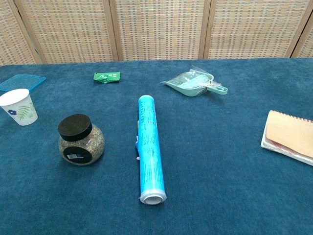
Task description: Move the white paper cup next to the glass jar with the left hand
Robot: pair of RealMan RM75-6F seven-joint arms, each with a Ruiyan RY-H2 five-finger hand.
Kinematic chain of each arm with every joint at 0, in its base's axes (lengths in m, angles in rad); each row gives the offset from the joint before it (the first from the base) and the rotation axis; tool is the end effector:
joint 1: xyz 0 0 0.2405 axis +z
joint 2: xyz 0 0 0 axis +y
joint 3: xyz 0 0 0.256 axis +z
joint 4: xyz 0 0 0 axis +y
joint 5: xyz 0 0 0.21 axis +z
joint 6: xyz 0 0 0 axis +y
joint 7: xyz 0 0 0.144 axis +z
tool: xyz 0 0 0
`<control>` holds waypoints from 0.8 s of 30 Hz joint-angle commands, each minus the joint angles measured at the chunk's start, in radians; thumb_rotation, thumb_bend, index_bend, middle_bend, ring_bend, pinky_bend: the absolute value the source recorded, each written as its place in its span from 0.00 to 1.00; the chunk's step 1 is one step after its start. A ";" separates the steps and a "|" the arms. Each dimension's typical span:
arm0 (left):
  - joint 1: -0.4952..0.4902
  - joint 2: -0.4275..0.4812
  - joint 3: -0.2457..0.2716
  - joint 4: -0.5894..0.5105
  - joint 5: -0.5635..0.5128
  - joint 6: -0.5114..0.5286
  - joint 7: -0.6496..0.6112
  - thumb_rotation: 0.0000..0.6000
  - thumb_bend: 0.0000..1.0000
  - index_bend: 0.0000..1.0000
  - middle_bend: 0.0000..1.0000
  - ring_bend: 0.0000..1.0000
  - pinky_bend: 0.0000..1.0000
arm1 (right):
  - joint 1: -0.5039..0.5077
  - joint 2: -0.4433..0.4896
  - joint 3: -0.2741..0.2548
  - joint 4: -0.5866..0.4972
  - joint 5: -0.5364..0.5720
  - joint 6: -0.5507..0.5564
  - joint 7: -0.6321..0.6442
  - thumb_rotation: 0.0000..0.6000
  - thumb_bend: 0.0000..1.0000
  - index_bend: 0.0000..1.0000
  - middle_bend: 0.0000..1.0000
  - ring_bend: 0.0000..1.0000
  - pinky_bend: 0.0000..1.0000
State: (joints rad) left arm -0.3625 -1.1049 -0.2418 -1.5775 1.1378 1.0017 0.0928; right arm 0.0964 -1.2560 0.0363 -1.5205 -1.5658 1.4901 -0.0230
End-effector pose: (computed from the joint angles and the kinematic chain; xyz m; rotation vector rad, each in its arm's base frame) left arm -0.2987 0.3014 0.1513 -1.4254 -1.0666 -0.7532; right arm -0.3055 -0.1817 0.1181 1.4442 -0.8939 0.9601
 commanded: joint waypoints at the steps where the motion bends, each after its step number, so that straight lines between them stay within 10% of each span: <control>1: -0.104 -0.006 -0.022 0.062 -0.121 -0.120 0.075 1.00 0.27 0.00 0.00 0.00 0.00 | 0.002 -0.001 0.002 0.002 0.005 -0.005 0.003 1.00 0.00 0.00 0.00 0.00 0.00; 24: -0.300 -0.075 0.067 0.159 -0.400 -0.265 0.272 1.00 0.27 0.11 0.00 0.00 0.00 | 0.010 -0.009 0.011 0.021 0.029 -0.026 0.013 1.00 0.00 0.00 0.00 0.00 0.00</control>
State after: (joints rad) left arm -0.6590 -1.1772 -0.1776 -1.4211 0.7421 0.7378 0.3644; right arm 0.1067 -1.2652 0.0468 -1.5002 -1.5375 1.4647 -0.0097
